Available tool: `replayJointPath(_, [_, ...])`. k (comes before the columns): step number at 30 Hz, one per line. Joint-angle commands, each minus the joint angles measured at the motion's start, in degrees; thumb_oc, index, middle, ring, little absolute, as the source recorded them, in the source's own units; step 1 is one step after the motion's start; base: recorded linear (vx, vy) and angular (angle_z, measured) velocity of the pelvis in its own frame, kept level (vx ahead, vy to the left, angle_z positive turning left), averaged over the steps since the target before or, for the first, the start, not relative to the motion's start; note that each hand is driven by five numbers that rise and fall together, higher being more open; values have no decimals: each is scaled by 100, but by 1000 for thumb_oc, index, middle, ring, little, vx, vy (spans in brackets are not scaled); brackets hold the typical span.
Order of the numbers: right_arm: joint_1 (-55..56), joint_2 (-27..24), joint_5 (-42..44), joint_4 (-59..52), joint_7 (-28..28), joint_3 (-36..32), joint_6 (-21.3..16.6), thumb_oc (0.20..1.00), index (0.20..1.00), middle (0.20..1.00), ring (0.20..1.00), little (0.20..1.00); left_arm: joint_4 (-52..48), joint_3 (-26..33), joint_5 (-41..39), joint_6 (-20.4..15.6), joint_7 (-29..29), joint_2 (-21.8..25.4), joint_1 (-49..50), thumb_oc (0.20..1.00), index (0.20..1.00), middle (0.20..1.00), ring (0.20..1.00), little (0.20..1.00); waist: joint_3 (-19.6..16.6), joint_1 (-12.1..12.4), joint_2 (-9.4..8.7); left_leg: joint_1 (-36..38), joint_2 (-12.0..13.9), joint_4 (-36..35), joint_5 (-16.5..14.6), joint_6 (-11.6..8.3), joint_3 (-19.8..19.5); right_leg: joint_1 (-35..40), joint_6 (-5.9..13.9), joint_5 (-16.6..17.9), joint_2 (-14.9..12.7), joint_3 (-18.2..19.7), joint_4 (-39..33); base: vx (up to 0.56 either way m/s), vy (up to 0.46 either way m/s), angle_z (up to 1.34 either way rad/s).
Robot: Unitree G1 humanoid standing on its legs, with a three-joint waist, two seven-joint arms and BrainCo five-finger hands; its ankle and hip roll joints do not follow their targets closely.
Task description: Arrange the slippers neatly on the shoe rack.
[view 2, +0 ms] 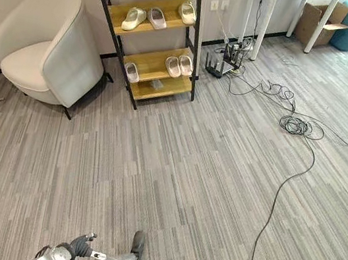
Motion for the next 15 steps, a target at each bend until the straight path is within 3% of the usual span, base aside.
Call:
replayJointPath(1, [222, 67, -216, -257, -36, 116, -141, 1000, 1000, 1000, 1000, 1000, 299, 319, 260, 27, 55, 212, 165, 1000, 1000, 1000, 1000, 1000, -325, 94, -261, -595, -358, 482, 308, 764, 132, 1013, 862, -1181, -72, -12, 281, 563, 96, -80])
replayJointPath(3, [286, 208, -297, -305, -37, 157, -118, 1000, 1000, 1000, 1000, 1000, 307, 451, 253, 65, 59, 297, 228, 1000, 1000, 1000, 1000, 1000, -550, 101, -465, -464, -392, 622, 111, 877, 165, 1000, 1042, -1158, -247, 27, 549, 495, 112, -51])
replayJointPath(7, [223, 309, -314, -409, -17, 199, -111, 1000, 1000, 1000, 1000, 1000, 328, 523, 247, 114, 118, 328, 243, 1000, 1000, 1000, 1000, 1000, -612, 145, -589, -339, -437, 745, -171, 994, 228, 929, 1261, -874, -384, 127, 1074, 282, 99, -25])
replayJointPath(8, [163, 329, -219, -429, 59, 98, -90, 1000, 1000, 1000, 1000, 1000, 550, 661, 180, 215, 97, 351, 211, 1000, 1000, 1000, 1000, 1000, -542, 67, -645, -41, -490, 891, -549, 1122, 191, 471, 1977, 80, -424, 45, 2401, 369, 146, -37])
replayJointPath(9, [156, 311, -210, -402, 89, 29, -62, 1000, 1000, 1000, 1000, 1000, 630, 686, 182, 261, 96, 351, 206, 1000, 1000, 1000, 1000, 1000, -504, -12, -586, 92, -453, 940, -664, 1160, 134, 268, 2238, 530, -398, -24, 2895, 494, 193, -48])
replayJointPath(12, [217, 261, -216, -351, 121, -117, -27, 1000, 1000, 1000, 1000, 1000, 651, 713, 183, 286, 112, 372, 198, 1000, 1000, 1000, 1000, 1000, -449, -162, -362, 419, -347, 953, -835, 1220, -39, -74, 2308, 930, -360, -336, 3739, 269, 106, 5])
replayJointPath(13, [252, 245, -264, -350, 109, -163, -23, 1000, 1000, 1000, 1000, 1000, 649, 744, 169, 295, 141, 396, 198, 1000, 1000, 1000, 1000, 1000, -381, -255, -250, 663, -310, 886, -897, 1271, -189, -364, 2308, 884, -354, -489, 4276, 497, 194, 25])
replayJointPath(15, [355, 245, -306, -301, 94, -220, -15, 1000, 1000, 1000, 1000, 1000, 644, 770, 138, 291, 141, 383, 163, 1000, 1000, 1000, 1000, 1000, -302, -405, -8, 1121, -238, 725, -997, 1288, -480, -956, 1981, 496, -479, -816, 4625, 559, 170, 28])
